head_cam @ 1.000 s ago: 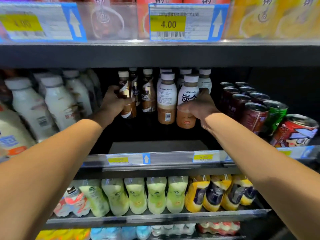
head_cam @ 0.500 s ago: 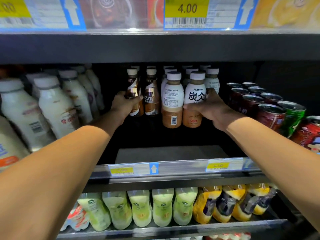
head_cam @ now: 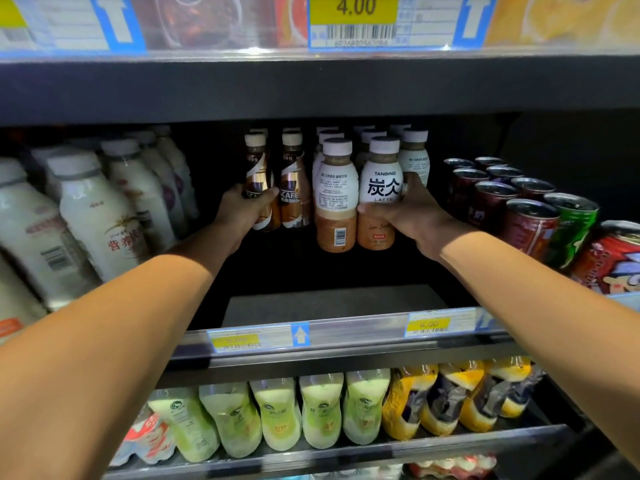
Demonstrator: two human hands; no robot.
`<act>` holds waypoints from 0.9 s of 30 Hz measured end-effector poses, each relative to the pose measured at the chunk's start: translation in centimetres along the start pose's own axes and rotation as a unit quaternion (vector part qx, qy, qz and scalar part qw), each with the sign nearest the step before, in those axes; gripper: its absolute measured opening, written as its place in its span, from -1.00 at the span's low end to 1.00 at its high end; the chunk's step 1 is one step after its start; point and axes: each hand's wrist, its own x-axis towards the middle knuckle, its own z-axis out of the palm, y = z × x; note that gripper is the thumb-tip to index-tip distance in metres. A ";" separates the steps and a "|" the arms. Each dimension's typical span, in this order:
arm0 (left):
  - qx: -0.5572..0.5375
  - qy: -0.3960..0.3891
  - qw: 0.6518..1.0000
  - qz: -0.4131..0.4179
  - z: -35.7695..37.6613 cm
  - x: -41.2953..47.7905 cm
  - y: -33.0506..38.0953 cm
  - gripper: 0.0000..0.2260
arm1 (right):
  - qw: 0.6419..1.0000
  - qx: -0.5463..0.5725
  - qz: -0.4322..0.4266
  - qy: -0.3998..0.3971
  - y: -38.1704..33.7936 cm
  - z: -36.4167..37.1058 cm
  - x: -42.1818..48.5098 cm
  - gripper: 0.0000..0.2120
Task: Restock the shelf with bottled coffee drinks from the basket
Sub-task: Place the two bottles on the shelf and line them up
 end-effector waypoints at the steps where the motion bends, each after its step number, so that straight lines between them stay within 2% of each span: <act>1: 0.005 -0.002 1.000 -0.003 -0.1 0.0 0.1 -0.54 | 1.000 -0.003 0.003 0.001 0.1 0.0 0.0 -0.33; 5: 0.080 0.017 0.997 -0.005 -0.9 -0.3 0.9 -0.40 | 0.997 -0.071 0.033 -0.010 -0.6 0.3 -0.8 -0.15; 7: 0.179 0.038 0.983 -0.004 -1.6 -0.9 1.7 -0.40 | 0.992 -0.120 0.037 -0.014 -1.5 0.3 -1.8 -0.14; 9: 0.277 0.033 0.960 0.013 -2.3 -1.9 2.3 -0.48 | 0.971 -0.239 0.028 0.007 -2.4 0.3 -3.1 -0.27; 12: 0.402 -0.040 0.914 0.020 -2.4 -5.7 4.0 -0.62 | 0.918 -0.397 -0.005 -0.004 -3.9 0.6 -6.2 -0.55; 14: 0.470 -0.086 0.876 0.067 -2.0 -9.6 5.7 -0.66 | 0.882 -0.469 -0.027 -0.039 -4.7 0.3 -9.2 -0.73; 16: 0.527 -0.118 0.833 0.119 -1.5 -14.1 7.4 -0.71 | 0.846 -0.526 -0.078 -0.036 -5.1 -0.5 -12.4 -0.86; 20: 0.589 -0.147 0.760 0.231 0.2 -22.8 9.9 -0.71 | 0.776 -0.612 -0.148 0.008 -5.2 -2.9 -18.2 -0.79; 24: 0.609 -0.145 0.695 0.352 3.9 -29.6 11.0 -0.69 | 0.751 -0.650 -0.113 0.024 -4.6 -7.8 -23.8 -0.76; 27: 0.597 -0.169 0.667 0.412 7.6 -34.1 11.8 -0.71 | 0.740 -0.664 -0.085 0.069 -2.9 -12.0 -27.7 -0.80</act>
